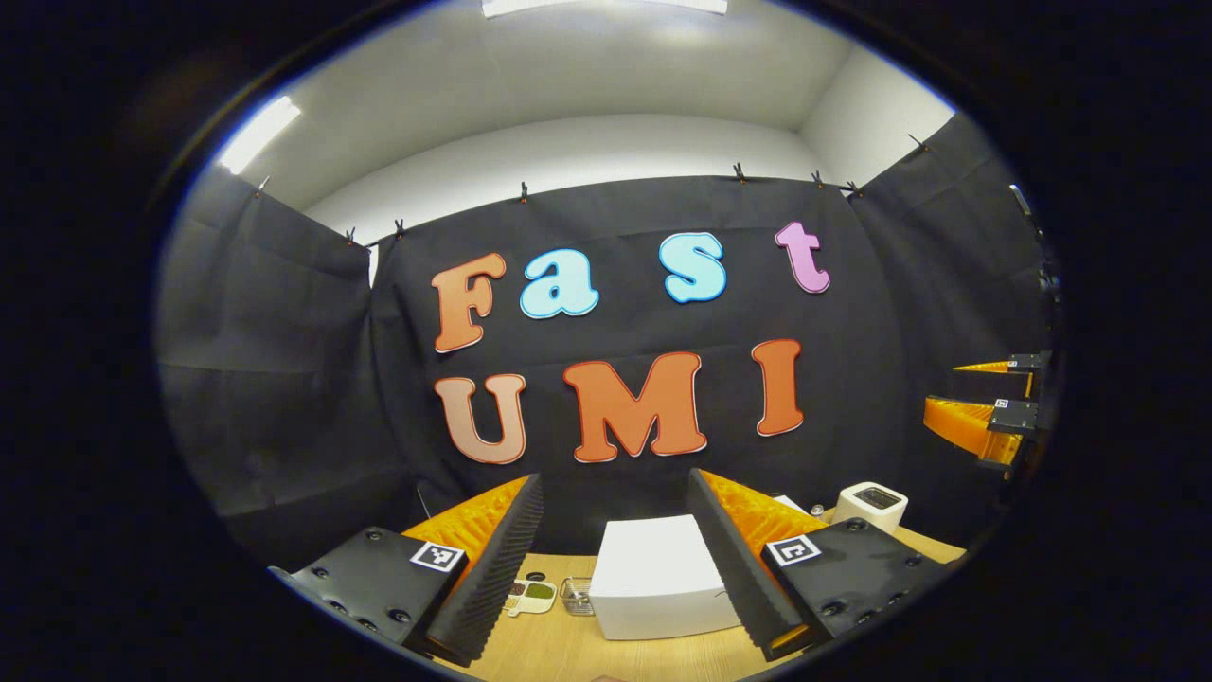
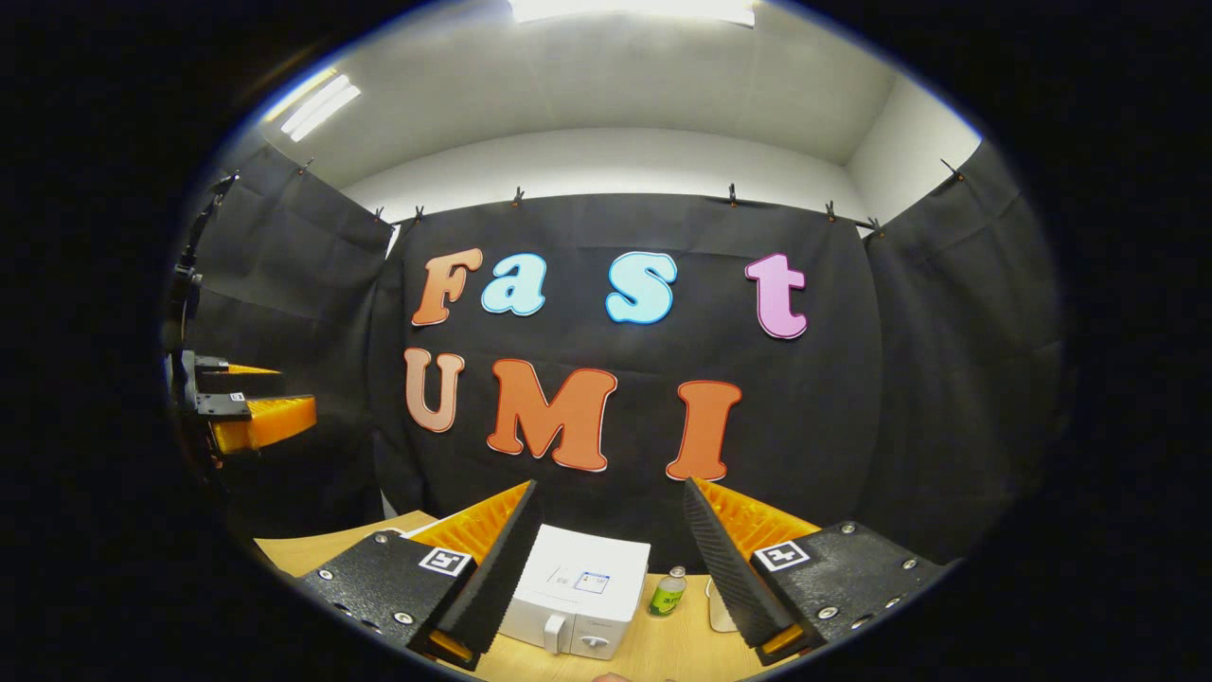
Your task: Open the microwave oven with the left hand, put the food in, and close the microwave oven.
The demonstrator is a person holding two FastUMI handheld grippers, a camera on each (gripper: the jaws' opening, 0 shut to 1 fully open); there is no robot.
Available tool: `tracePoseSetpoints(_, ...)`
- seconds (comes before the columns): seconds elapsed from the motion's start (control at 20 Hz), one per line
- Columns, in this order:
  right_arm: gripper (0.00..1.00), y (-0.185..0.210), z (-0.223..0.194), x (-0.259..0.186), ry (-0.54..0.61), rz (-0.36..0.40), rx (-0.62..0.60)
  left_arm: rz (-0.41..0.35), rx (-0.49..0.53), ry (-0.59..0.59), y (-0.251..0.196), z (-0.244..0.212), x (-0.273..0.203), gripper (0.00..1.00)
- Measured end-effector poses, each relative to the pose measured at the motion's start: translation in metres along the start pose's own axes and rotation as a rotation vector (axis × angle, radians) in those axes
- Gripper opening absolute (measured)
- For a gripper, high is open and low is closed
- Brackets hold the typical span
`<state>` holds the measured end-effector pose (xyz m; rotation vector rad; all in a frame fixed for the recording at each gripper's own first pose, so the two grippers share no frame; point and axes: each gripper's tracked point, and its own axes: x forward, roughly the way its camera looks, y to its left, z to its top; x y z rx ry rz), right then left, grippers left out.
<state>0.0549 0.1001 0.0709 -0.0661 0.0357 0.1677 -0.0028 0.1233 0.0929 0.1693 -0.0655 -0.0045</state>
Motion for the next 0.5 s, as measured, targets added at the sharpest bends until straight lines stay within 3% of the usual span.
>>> tracePoseSetpoints(0.1, 0.93, 0.000, 0.005, 0.000, -0.006, -0.009, -0.001, 0.006, -0.009, -0.021, 0.007, 0.011, -0.001, 0.93)
tracePoseSetpoints(0.15, 0.93, 0.001, 0.007, -0.001, -0.009, -0.011, -0.001, 0.007, -0.011, -0.031, 0.009, 0.014, -0.001, 1.00)
tracePoseSetpoints(0.5, 0.93, 0.005, 0.010, -0.001, -0.008, -0.032, 0.006, -0.036, -0.028, -0.083, 0.004, 0.024, -0.002, 1.00)
